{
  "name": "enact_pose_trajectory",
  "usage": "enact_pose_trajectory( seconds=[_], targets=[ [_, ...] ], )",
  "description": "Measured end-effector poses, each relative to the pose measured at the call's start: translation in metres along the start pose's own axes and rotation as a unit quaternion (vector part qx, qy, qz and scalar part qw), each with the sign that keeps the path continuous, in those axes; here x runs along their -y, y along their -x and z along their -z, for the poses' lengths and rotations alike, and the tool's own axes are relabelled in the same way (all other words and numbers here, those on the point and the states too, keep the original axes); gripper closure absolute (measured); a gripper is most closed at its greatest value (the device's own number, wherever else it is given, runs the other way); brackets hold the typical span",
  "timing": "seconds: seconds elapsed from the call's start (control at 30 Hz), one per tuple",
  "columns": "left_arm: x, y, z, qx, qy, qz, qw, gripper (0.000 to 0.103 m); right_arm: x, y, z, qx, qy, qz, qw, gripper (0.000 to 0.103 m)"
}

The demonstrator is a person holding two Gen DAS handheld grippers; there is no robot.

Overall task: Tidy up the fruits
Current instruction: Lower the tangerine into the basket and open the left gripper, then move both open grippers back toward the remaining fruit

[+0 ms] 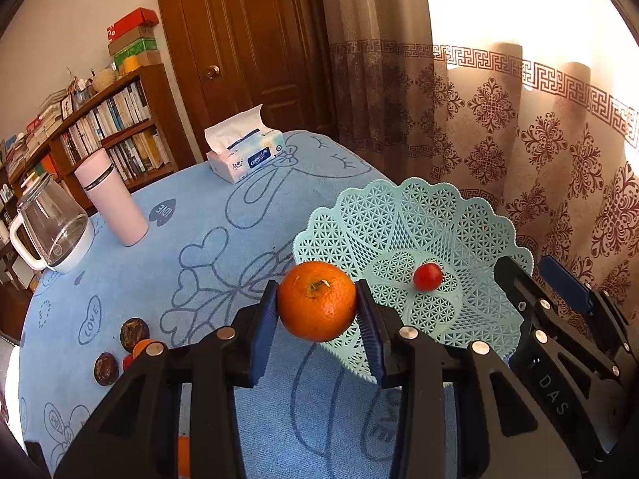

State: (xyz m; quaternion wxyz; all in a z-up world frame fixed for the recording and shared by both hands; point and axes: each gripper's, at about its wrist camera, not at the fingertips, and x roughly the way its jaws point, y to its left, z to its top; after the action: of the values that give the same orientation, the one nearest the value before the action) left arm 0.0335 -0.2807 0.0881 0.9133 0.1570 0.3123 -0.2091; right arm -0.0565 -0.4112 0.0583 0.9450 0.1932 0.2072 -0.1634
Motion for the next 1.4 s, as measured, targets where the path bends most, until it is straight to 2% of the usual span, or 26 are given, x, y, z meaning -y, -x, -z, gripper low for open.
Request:
enact_pose_trajectory(
  seconds=[0.5, 0.57, 0.63, 0.9, 1.03, 1.3, 1.4],
  targets=[
    [0.007, -0.011, 0.002, -0.014, -0.009, 0.009, 0.9998, 0.063, 0.001, 0.001, 0.0, -0.002, -0.007, 0.006, 1.0, 0.046],
    [0.006, -0.01, 0.002, -0.013, -0.007, 0.008, 0.9999, 0.061, 0.001, 0.001, 0.0, -0.002, -0.008, 0.006, 1.0, 0.046],
    [0.004, -0.008, 0.001, -0.01, -0.004, 0.005, 0.9999, 0.05, 0.001, 0.001, 0.0, -0.002, -0.009, 0.007, 1.0, 0.046],
    [-0.001, -0.004, 0.001, -0.005, 0.003, -0.001, 1.0, 0.047, 0.0, 0.002, 0.001, 0.0, -0.008, 0.009, 1.0, 0.045],
    [-0.004, -0.001, 0.002, -0.001, 0.009, -0.007, 0.9999, 0.037, -0.001, 0.002, 0.001, 0.001, -0.005, 0.009, 1.0, 0.04],
    [-0.014, 0.004, 0.006, 0.0, 0.023, -0.016, 0.9996, 0.034, -0.002, 0.002, 0.001, 0.002, 0.001, 0.011, 1.0, 0.04],
    [-0.02, 0.007, 0.008, 0.003, 0.031, -0.025, 0.9992, 0.029, -0.003, 0.004, 0.001, 0.005, 0.001, 0.012, 1.0, 0.04]
  ],
)
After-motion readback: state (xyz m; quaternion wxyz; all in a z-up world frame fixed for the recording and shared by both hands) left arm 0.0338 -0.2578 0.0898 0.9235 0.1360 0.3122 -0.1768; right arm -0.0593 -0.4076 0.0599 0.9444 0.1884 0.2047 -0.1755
